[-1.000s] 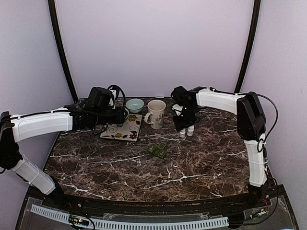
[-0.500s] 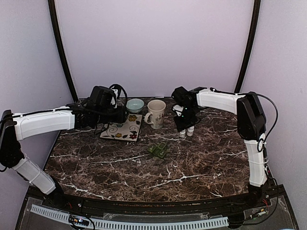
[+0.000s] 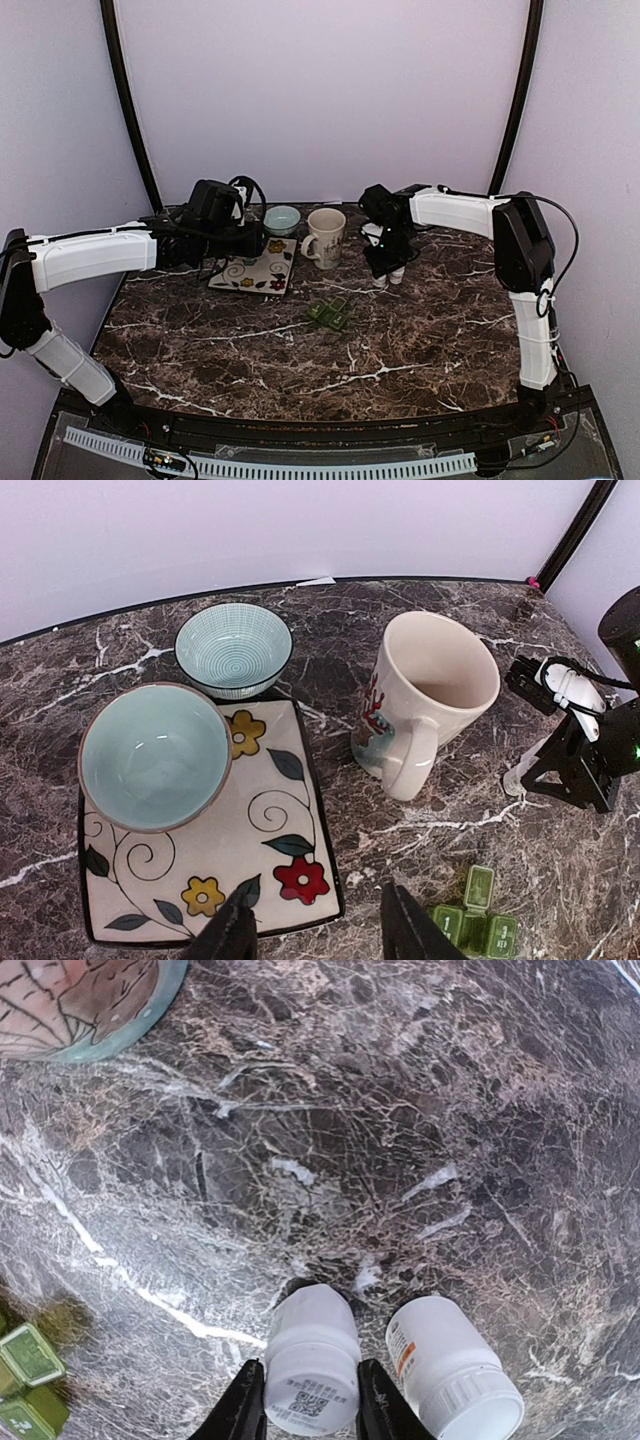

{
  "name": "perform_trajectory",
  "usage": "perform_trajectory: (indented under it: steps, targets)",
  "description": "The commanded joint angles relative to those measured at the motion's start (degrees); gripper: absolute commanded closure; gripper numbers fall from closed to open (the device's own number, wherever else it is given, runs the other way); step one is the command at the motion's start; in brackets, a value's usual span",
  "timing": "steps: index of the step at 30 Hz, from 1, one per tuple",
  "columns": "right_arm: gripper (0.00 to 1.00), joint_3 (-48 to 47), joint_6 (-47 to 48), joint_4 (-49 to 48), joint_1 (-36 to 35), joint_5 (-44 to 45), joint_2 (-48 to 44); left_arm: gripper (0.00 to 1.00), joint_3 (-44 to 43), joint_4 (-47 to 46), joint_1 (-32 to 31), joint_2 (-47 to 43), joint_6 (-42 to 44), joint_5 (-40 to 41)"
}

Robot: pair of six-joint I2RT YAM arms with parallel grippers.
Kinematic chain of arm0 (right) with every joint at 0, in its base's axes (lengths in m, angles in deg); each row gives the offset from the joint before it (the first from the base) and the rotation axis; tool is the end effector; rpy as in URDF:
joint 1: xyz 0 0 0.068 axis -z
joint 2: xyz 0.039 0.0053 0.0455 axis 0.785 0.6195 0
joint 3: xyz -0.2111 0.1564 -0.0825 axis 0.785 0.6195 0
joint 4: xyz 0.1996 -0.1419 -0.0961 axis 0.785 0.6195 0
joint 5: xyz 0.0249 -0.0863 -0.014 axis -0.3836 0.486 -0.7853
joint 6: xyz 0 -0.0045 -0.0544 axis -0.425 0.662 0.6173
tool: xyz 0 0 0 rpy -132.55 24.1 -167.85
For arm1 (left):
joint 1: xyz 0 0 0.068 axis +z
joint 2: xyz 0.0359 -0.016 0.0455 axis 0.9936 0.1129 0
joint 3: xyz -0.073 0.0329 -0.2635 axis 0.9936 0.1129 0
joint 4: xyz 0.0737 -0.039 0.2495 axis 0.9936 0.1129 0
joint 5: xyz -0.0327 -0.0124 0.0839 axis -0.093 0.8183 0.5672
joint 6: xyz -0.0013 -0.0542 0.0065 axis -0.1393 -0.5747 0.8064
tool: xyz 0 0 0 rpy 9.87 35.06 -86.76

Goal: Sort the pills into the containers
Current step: Pick up the pill bottle from the center of the board.

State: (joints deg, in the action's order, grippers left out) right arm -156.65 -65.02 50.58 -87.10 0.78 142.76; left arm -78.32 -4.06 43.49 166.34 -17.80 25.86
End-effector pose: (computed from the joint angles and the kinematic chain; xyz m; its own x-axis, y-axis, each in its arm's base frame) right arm 0.3703 0.2589 0.1891 -0.8703 -0.4114 -0.2707 -0.4163 0.9083 -0.0418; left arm 0.2696 -0.2148 0.2885 -0.5033 -0.0210 -0.8639 0.3021 0.9323 -0.1986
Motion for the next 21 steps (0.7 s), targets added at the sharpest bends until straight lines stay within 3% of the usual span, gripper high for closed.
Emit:
perform_trajectory:
  steps: [1, 21]
  targets:
    - [0.71, 0.28, -0.06, -0.04, 0.50, -0.07, -1.50, 0.54, -0.94, 0.79, -0.22, -0.87, 0.05, -0.24]
    - [0.69, 0.32, -0.37, -0.11, 0.48, 0.01, -2.03, 0.55, -0.24, 0.99, -0.25, -1.69, -0.86, -0.42]
